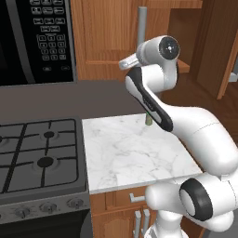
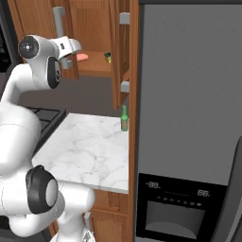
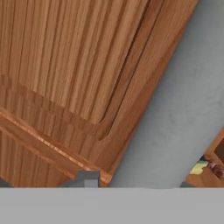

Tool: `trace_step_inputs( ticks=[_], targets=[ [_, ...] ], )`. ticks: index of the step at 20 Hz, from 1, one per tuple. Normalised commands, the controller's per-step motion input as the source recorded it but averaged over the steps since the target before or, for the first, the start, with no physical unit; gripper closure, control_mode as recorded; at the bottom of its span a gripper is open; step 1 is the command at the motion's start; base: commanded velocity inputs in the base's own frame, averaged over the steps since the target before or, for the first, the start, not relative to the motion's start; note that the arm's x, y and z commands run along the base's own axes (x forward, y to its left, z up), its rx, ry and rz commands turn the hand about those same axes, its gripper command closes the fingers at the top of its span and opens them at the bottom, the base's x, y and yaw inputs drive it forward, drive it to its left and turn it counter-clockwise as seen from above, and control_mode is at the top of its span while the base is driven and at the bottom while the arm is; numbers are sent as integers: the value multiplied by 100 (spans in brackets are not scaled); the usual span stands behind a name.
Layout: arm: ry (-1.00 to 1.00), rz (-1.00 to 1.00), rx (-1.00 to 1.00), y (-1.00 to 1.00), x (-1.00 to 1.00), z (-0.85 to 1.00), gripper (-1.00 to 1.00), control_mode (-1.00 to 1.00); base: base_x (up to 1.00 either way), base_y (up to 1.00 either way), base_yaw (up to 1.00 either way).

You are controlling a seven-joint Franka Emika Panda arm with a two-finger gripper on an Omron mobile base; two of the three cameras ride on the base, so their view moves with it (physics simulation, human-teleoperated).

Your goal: Pick the bar soap and sponge from the cabinet and place them on the counter.

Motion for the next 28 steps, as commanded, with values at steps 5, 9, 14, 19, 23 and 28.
trace_step_inputs(
  ticks=[5,9,14,19,23,28],
  targets=[
    [1,0,-14,87,-33,-6,100,-100,0,0,0],
    [3,0,-12,90,-29,-8,100,-100,0,0,0],
    [2,0,-11,88,-35,-6,100,-100,0,0,0],
    [2,0,-11,89,-39,-9,100,-100,0,0,0],
    [3,0,-9,91,-42,-16,100,-100,0,0,0],
    [4,-1,-8,93,-37,-16,100,-100,0,0,0]
  ],
)
